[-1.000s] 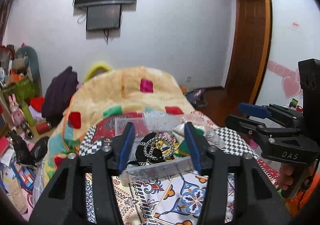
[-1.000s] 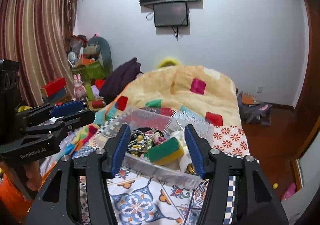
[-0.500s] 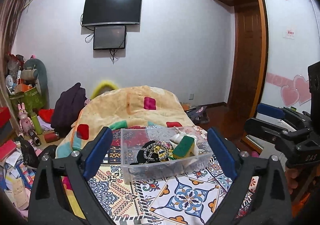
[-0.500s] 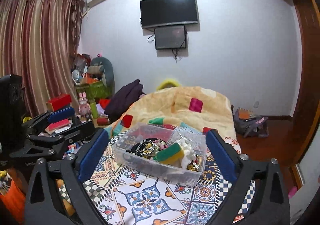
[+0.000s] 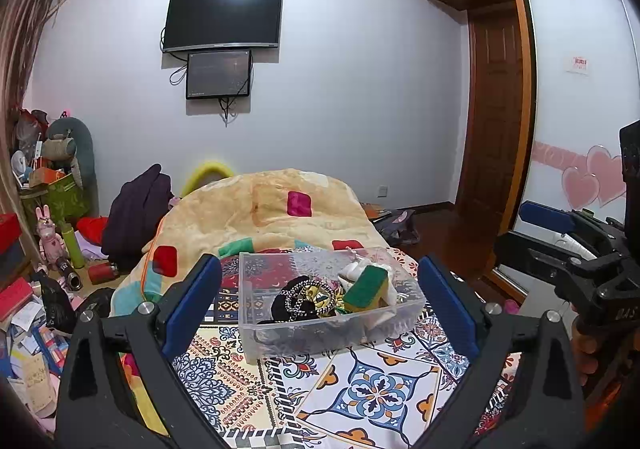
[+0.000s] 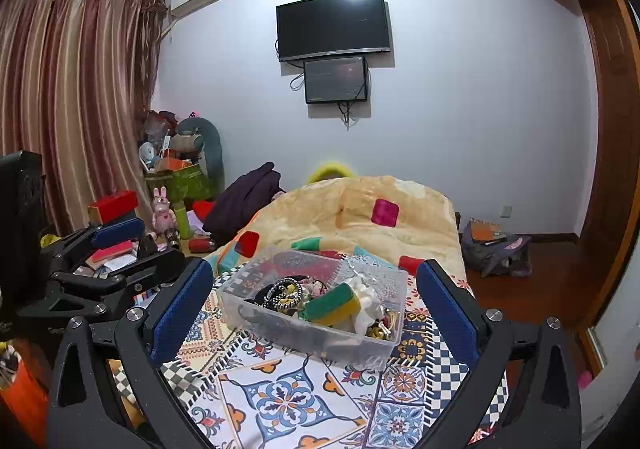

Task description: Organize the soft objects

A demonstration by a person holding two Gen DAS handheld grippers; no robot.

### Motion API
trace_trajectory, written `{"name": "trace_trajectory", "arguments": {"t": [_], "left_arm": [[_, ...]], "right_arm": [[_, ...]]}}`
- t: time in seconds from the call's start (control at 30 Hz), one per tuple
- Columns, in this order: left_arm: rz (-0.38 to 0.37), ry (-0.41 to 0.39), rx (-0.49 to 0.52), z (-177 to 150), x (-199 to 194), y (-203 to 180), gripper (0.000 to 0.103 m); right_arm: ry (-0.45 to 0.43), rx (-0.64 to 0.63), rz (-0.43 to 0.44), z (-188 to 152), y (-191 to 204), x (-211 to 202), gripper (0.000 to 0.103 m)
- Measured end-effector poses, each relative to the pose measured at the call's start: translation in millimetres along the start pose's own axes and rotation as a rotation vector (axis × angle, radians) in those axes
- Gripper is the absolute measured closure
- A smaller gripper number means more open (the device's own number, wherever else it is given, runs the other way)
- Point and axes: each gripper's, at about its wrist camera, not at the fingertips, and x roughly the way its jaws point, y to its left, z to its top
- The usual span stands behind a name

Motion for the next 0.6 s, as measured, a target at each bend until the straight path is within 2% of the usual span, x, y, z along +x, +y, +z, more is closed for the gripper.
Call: {"name": "trace_trajectory", "arguments": {"t": [0.6], "left_arm": [[0.007,-0.003,0.006,0.0,-0.8,-0.6,0.001]], "right_arm": [[-0.01,0.007,0.004,-0.1,1.2,-4.9,0.001]]}}
